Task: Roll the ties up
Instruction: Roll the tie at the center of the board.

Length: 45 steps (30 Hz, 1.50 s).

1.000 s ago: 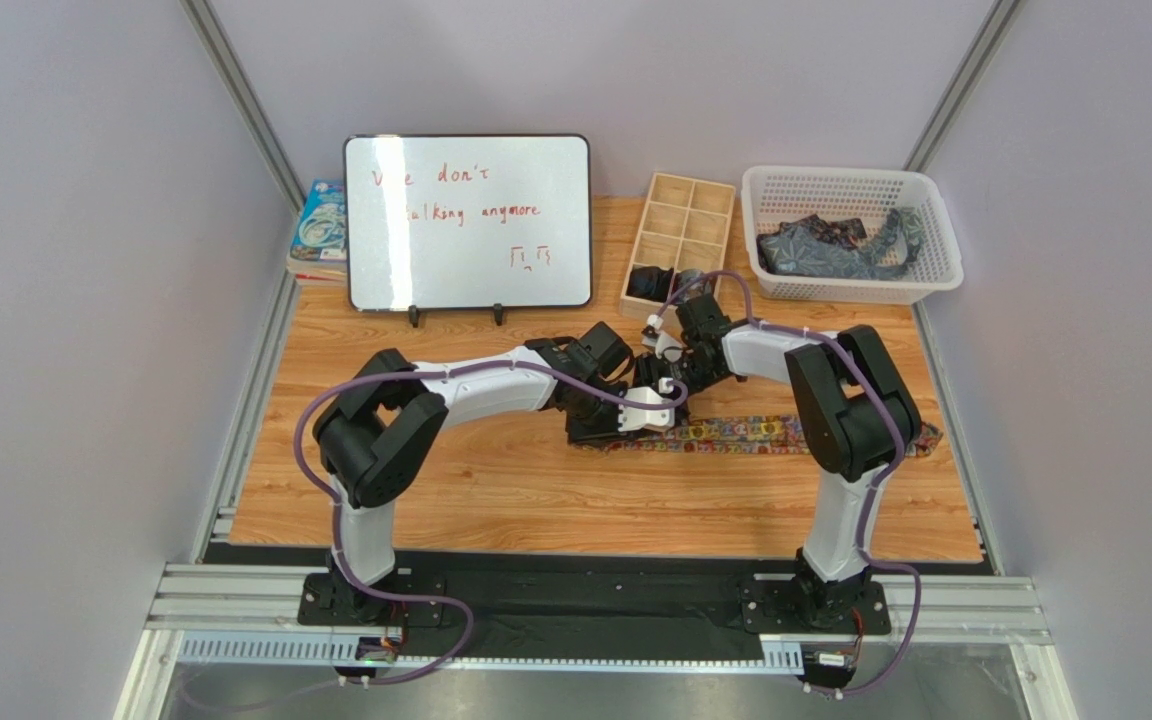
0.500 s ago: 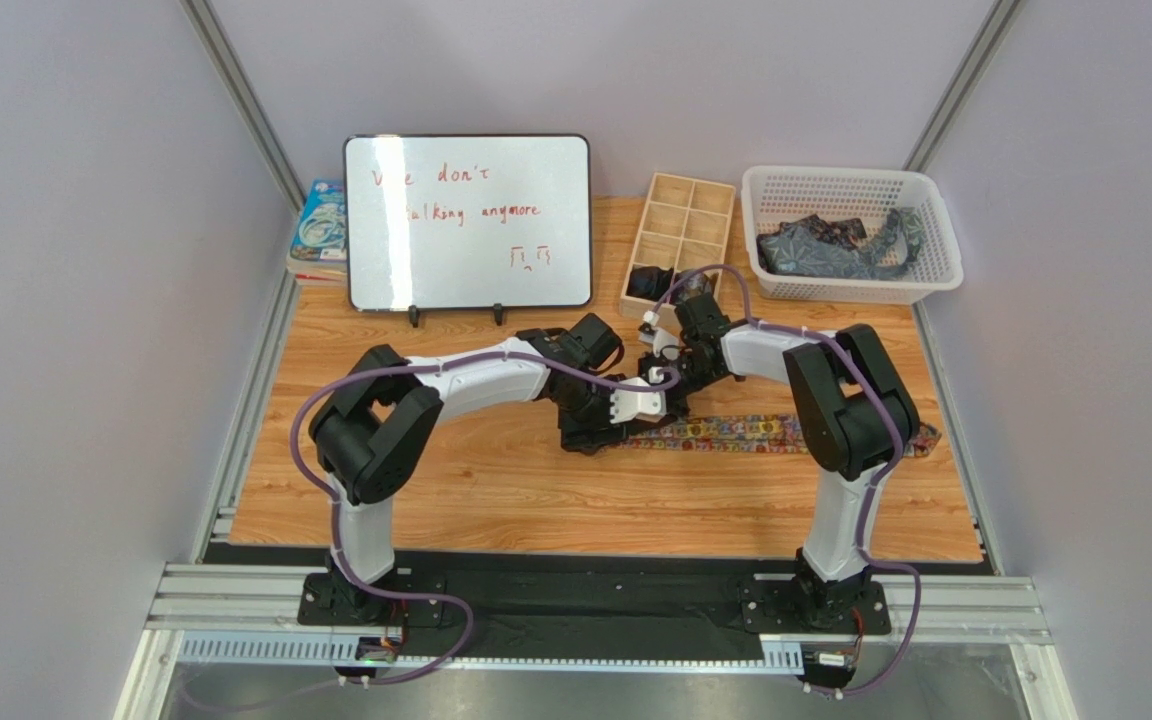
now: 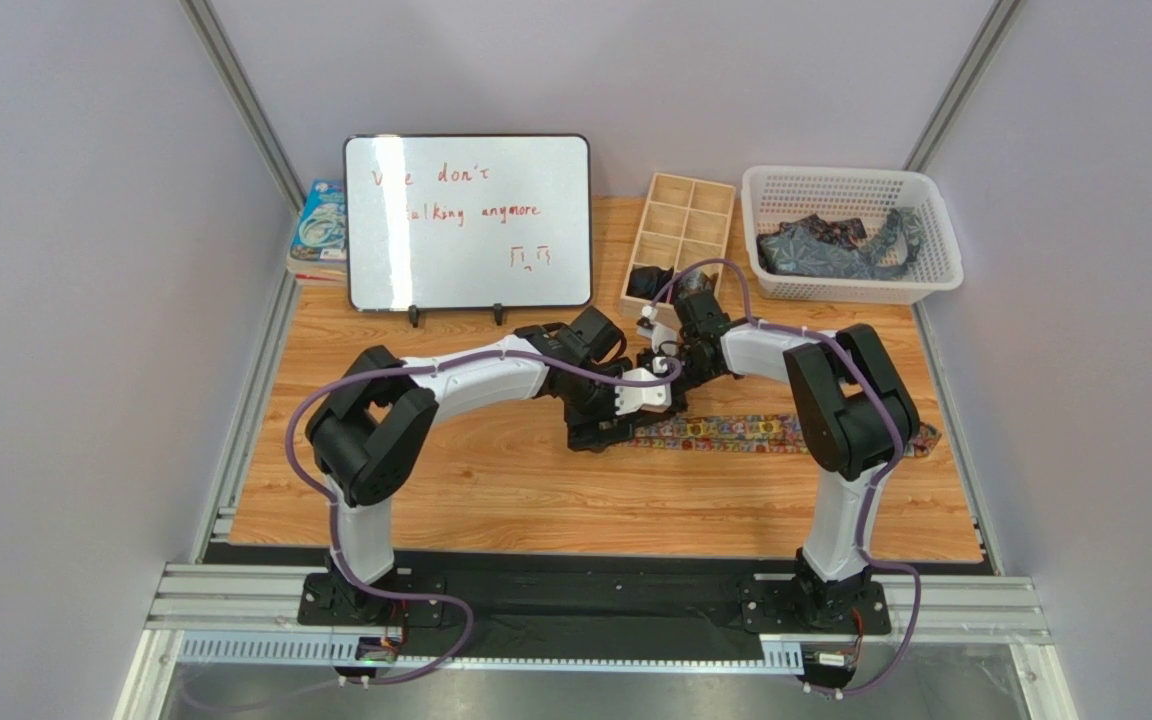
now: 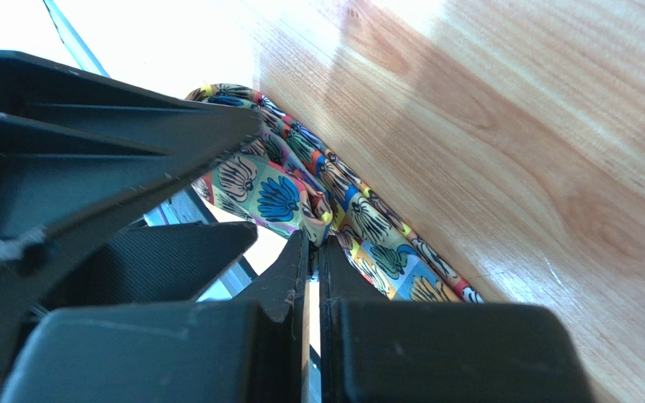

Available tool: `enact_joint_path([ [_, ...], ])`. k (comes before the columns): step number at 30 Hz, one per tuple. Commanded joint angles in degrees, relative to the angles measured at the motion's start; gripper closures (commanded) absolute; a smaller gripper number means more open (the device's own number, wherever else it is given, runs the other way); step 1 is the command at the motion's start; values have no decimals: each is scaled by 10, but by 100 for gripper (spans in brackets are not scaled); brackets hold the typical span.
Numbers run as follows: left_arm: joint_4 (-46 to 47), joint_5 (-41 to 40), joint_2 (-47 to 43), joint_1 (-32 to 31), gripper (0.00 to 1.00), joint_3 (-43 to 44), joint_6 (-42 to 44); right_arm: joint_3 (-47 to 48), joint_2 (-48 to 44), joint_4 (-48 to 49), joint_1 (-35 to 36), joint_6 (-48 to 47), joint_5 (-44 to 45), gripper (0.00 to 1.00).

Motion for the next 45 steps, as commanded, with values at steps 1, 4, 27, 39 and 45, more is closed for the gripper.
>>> enact_joint_path([
  [1, 20, -29, 27, -12, 15, 27, 7, 15, -13, 24, 3, -4, -7, 100],
  [4, 26, -40, 33, -15, 16, 23, 9, 15, -17, 26, 3, -3, -10, 100],
  [27, -7, -8, -59, 26, 25, -39, 46, 41, 51, -30, 9, -15, 63, 100],
  [39, -13, 30, -35, 26, 52, 5, 45, 52, 68, -48, 17, -15, 82, 100],
  [45, -21, 53, -14, 8, 62, 50, 31, 59, 70, -50, 21, -11, 77, 100],
])
